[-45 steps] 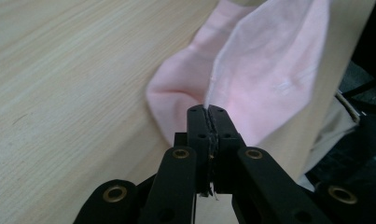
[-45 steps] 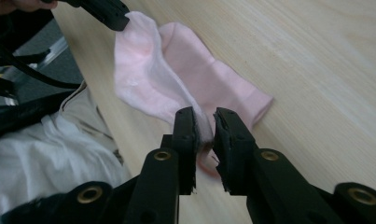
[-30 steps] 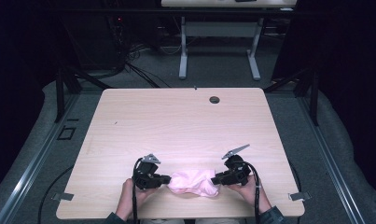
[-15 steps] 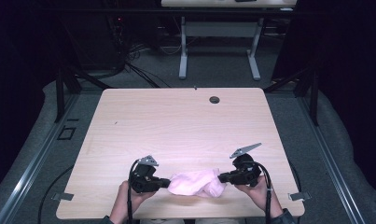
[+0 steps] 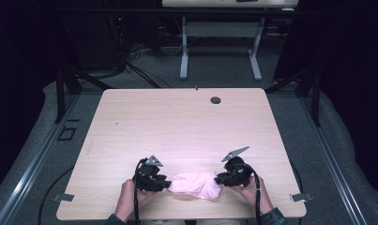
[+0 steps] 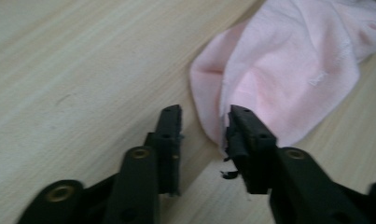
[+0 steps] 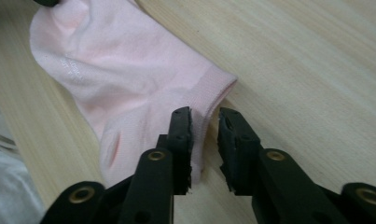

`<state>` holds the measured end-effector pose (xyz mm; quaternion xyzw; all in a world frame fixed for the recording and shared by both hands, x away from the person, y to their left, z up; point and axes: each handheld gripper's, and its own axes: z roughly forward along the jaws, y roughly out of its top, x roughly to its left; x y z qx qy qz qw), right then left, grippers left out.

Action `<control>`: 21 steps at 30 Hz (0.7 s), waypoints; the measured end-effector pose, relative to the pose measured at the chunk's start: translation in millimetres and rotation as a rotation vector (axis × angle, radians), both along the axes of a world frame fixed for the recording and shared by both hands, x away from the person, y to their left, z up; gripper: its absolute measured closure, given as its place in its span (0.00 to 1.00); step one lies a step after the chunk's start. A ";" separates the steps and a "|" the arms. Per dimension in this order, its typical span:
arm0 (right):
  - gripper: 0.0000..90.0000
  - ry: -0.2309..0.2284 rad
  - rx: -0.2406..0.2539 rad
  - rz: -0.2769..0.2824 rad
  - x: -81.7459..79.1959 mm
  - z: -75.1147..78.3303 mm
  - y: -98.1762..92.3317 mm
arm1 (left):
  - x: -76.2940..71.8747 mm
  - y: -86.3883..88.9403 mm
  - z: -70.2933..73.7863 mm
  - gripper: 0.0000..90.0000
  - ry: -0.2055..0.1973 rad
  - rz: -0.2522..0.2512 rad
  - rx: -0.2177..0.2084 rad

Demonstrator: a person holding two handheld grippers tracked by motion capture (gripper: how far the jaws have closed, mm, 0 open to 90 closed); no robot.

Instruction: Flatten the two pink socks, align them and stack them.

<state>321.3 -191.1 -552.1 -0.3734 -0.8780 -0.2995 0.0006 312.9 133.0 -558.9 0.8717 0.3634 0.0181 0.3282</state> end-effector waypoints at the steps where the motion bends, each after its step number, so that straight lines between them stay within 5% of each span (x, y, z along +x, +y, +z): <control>1: 0.74 -0.010 0.009 0.001 -0.7 0.8 -1.1 | -0.8 0.5 0.7 0.57 -0.015 0.016 -0.008; 2: 0.66 -0.022 0.026 -0.012 -2.7 2.2 -3.5 | -1.9 0.8 2.0 0.45 -0.033 0.030 -0.001; 11: 0.30 -0.145 0.063 -0.079 -16.4 16.5 -17.6 | -9.5 18.1 18.8 0.18 -0.158 0.107 0.015; 21: 0.05 -0.274 0.043 -0.195 -33.0 32.5 -49.7 | -14.3 63.7 27.4 0.05 -0.227 0.240 0.050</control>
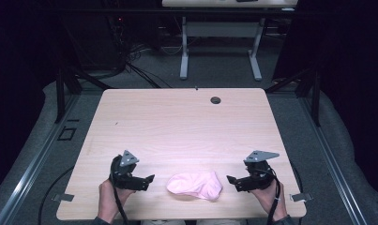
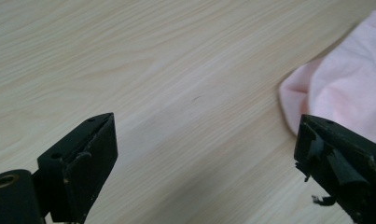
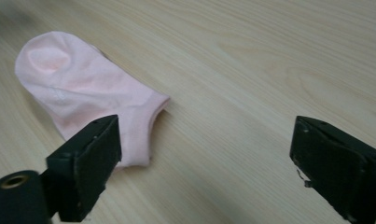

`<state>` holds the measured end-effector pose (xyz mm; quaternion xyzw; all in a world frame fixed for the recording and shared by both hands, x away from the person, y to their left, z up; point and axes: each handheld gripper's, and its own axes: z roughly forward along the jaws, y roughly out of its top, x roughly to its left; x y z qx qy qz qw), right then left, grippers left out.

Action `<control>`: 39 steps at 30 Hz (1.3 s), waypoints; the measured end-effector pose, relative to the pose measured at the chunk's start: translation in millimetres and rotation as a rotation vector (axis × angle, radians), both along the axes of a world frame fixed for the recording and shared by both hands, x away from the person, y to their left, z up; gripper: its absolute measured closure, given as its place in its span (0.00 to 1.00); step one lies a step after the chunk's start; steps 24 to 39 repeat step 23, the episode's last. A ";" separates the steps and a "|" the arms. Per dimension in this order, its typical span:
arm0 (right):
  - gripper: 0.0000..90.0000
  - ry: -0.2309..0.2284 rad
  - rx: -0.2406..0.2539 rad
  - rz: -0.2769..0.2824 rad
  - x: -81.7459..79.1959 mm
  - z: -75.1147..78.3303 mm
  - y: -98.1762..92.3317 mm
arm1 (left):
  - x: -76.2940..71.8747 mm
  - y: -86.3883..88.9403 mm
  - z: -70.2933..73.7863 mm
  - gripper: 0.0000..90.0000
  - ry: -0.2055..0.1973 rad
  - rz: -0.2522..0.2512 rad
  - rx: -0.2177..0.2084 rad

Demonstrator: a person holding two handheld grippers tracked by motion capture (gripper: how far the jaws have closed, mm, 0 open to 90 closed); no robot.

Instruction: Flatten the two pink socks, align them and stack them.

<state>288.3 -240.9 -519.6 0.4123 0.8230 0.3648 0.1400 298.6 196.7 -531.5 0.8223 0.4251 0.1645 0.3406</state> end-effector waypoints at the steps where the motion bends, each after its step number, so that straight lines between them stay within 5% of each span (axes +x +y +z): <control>1: 0.04 -0.006 -0.006 -0.014 -0.2 -1.1 -3.7 | -0.4 6.0 -1.5 0.04 -0.003 0.026 0.010; 8: 0.00 -0.007 -0.035 -0.172 2.0 -26.1 -48.5 | 2.1 49.8 -26.2 0.00 -0.001 0.183 0.036; 14: 0.00 0.007 -0.097 -0.283 7.8 -55.0 -74.4 | 4.7 64.5 -47.7 0.00 0.004 0.250 0.048; 16: 0.00 0.007 -0.099 -0.289 9.3 -62.3 -78.7 | 4.8 66.9 -53.9 0.00 0.004 0.260 0.067; 19: 0.00 -0.020 -0.063 -0.303 11.2 -69.9 -83.2 | 3.4 73.2 -61.5 0.00 -0.023 0.269 0.009; 39: 0.00 -0.022 -0.058 -0.285 13.3 -70.4 -83.9 | 7.2 73.0 -61.5 0.00 -0.021 0.264 0.010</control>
